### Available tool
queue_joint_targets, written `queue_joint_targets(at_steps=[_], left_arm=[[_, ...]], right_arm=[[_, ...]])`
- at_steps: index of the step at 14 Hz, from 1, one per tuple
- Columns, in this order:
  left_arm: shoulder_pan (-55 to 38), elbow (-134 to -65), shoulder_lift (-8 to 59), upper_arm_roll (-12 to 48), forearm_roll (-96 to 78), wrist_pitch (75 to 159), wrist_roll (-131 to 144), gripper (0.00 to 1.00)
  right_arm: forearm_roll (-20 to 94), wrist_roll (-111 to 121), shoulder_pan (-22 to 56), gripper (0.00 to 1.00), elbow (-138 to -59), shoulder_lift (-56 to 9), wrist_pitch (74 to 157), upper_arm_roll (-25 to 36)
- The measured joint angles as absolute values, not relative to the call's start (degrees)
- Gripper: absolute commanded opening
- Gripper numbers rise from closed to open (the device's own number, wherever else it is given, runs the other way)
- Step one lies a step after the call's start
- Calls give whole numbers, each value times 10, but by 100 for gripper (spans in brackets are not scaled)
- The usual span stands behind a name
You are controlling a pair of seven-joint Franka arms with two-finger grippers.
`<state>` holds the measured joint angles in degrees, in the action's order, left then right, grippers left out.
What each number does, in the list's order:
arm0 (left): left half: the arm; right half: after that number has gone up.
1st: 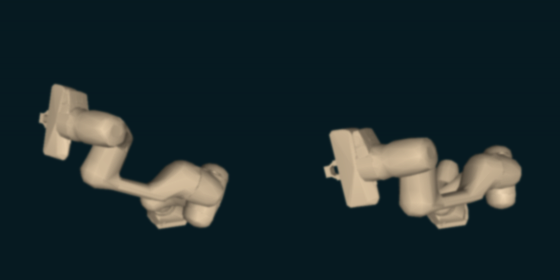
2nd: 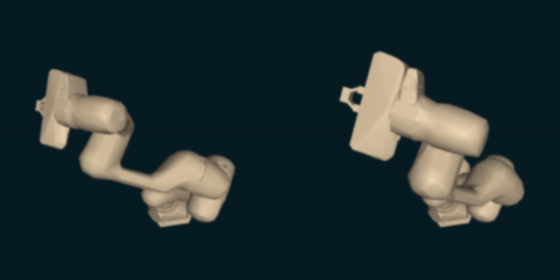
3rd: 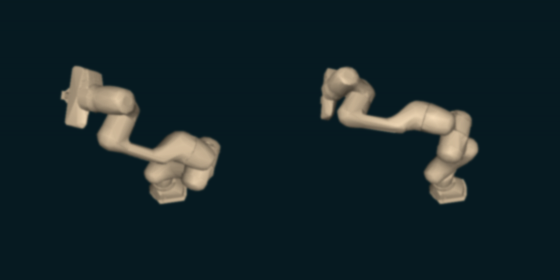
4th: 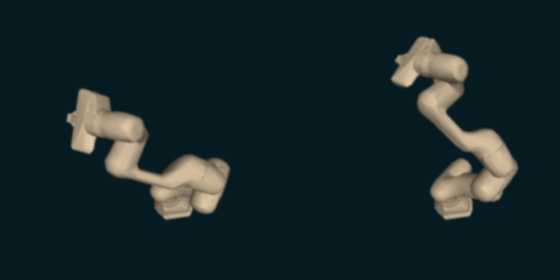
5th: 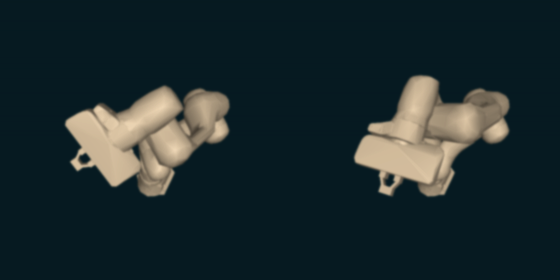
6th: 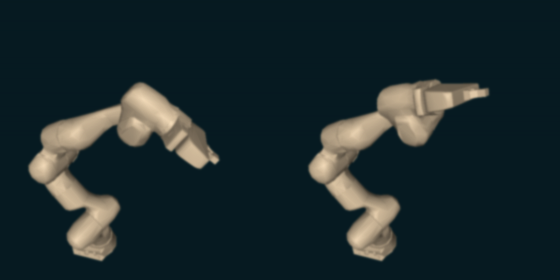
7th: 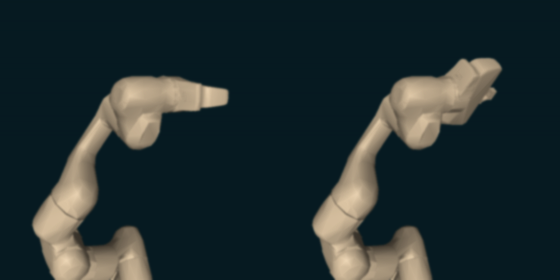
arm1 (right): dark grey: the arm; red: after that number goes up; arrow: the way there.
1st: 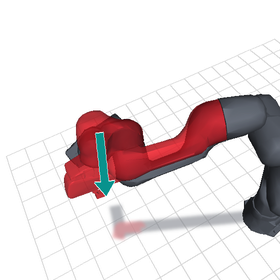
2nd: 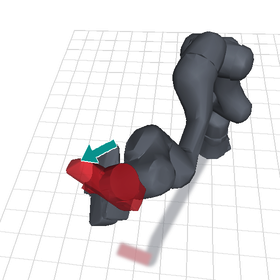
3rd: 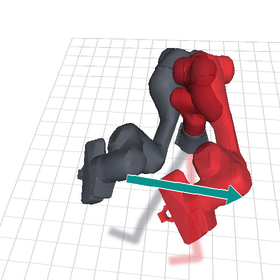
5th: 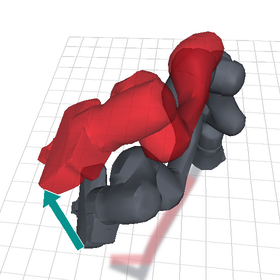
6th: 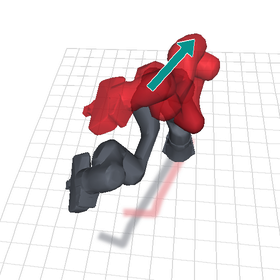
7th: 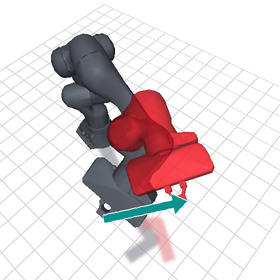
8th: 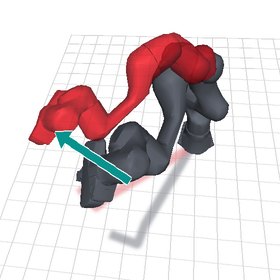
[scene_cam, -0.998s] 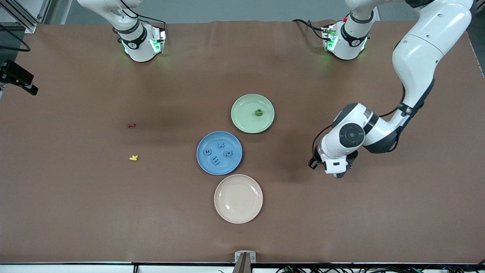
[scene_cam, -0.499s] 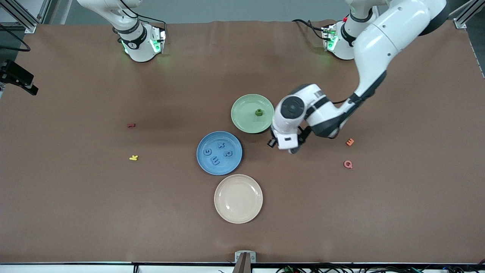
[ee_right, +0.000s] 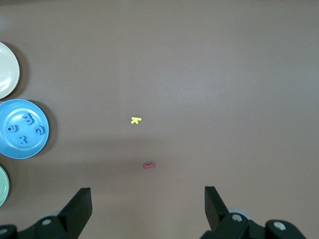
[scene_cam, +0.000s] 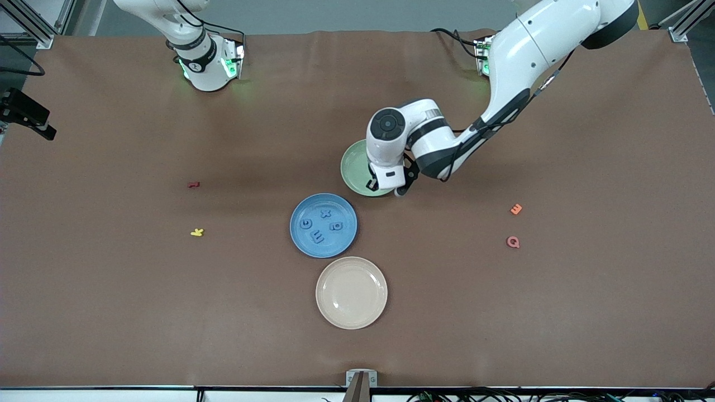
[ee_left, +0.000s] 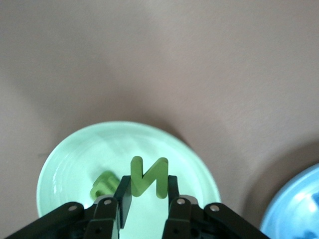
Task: Sort letters by color into matching plates
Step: 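Carry the green N over the green plate with the left gripper, then lower the N onto the green plate and open the left gripper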
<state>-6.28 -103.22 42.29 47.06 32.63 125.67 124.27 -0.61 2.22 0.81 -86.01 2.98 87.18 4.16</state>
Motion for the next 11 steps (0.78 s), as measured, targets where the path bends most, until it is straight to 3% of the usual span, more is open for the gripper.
queue_joint_targets(at_steps=[7, 11], left_arm=[[-79, -1074, 412, 476, 326, 1257, 1291, 1], [-78, -1076, 412, 476, 326, 1265, 1294, 7]], right_arm=[[-6, 22, 8, 100, -860, 30, 872, 42], [-6, 23, 8, 100, -860, 30, 872, 42]])
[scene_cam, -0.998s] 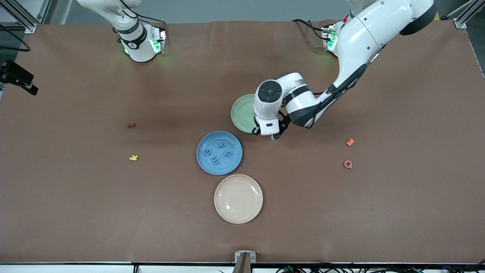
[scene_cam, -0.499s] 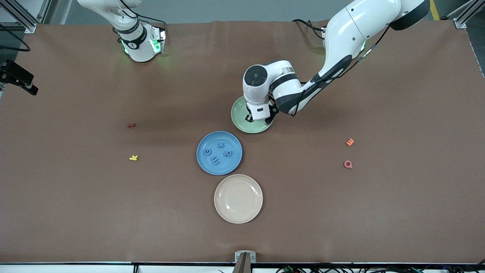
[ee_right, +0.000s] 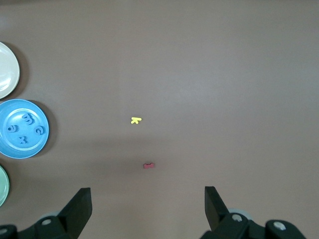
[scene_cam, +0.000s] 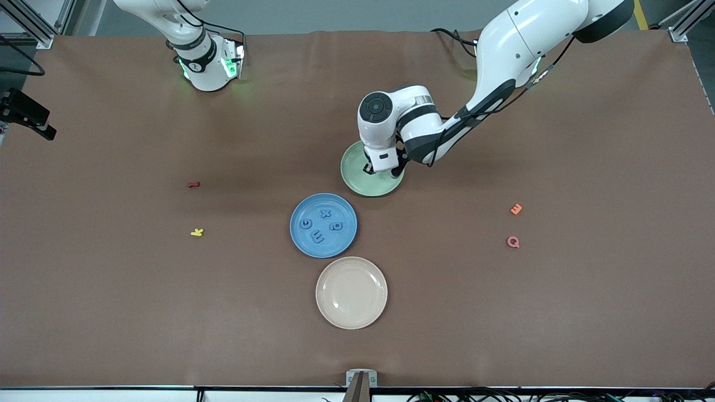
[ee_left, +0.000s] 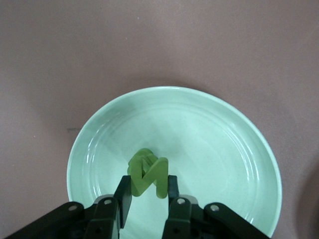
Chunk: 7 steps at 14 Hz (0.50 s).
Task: Sort letters by color into matching plates
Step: 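Lower the N onto the green plate and open the left gripper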
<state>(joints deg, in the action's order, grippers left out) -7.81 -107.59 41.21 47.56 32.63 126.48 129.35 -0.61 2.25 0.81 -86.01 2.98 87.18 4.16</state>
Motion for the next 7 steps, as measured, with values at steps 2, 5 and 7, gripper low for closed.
queue_joint_targets(at_steps=[2, 5, 7], left_arm=[[-78, -1077, 412, 476, 326, 1266, 1297, 16], [-78, -1084, 412, 476, 326, 1266, 1305, 19], [-79, -1087, 412, 476, 326, 1266, 1305, 21]], right_arm=[[-6, 23, 8, 100, -860, 30, 872, 42], [-6, 23, 8, 100, -860, 30, 872, 42], [-6, 23, 8, 100, -860, 30, 872, 42]])
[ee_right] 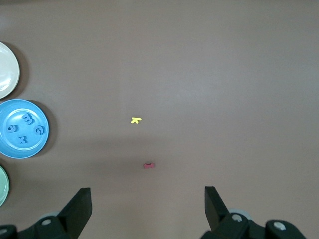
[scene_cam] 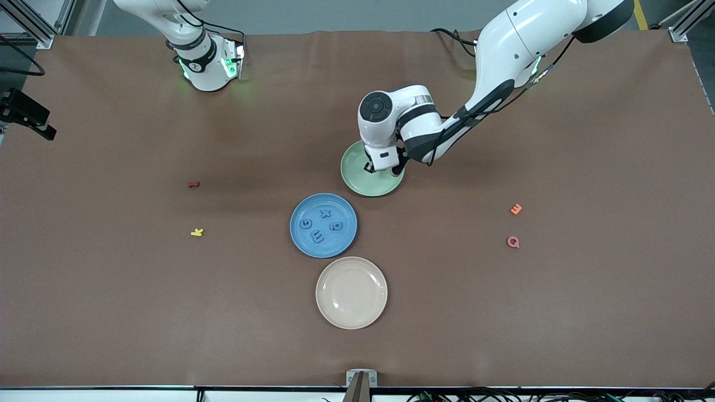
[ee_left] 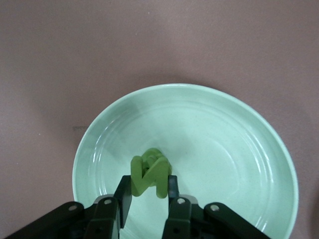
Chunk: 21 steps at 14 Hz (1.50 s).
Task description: Sort letters by color into matching plates
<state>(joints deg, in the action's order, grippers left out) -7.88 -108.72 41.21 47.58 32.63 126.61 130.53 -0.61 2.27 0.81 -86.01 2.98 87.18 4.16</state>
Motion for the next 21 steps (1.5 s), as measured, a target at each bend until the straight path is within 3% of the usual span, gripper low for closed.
queue_joint_targets(at_steps=[6, 8, 9, 10, 11, 21], left_arm=[[-79, -1088, 412, 476, 326, 1268, 1305, 31], [-79, -1088, 412, 476, 326, 1268, 1305, 40], [-79, -1088, 412, 476, 326, 1269, 1306, 59], [-79, -1088, 412, 476, 326, 1269, 1306, 91], [-78, -1088, 412, 476, 326, 1269, 1308, 100], [-55, -1049, 389, 474, 331, 1247, 1323, 100]], right_arm=[[-6, 23, 8, 100, -860, 30, 872, 42], [-6, 23, 8, 100, -860, 30, 872, 42], [-6, 23, 8, 100, -860, 30, 872, 42], [-6, 23, 8, 100, -860, 30, 872, 42], [-6, 23, 8, 100, -860, 30, 872, 42], [-6, 23, 8, 100, -860, 30, 872, 42]])
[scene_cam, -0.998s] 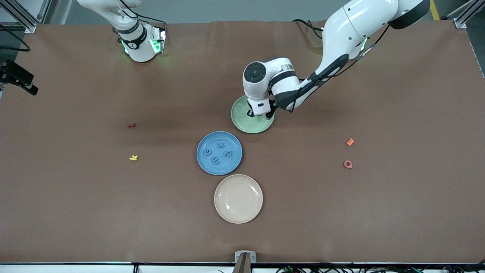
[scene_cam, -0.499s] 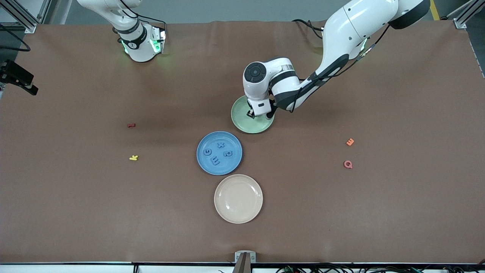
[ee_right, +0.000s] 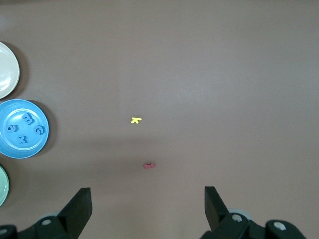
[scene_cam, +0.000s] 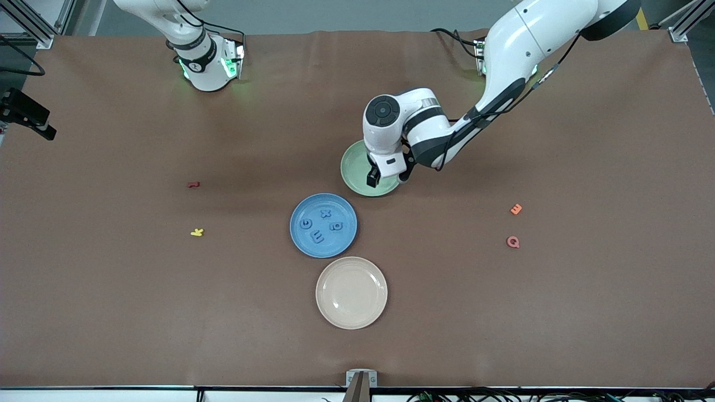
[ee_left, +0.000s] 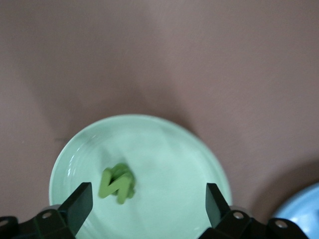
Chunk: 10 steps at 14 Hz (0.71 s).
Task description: Sort letters by color into matching plates
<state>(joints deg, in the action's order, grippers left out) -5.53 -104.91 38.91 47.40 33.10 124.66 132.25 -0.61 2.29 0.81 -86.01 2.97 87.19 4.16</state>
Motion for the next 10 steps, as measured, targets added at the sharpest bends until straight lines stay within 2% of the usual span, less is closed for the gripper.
queue_joint_targets(at_steps=[4, 10], left_arm=[[-2, -1008, 356, 470, 337, 1219, 1220, 100], [113, -954, 352, 467, 337, 1213, 988, 100]], right_arm=[[-6, 23, 8, 100, -860, 30, 872, 42], [-6, 23, 8, 100, -860, 30, 872, 42]])
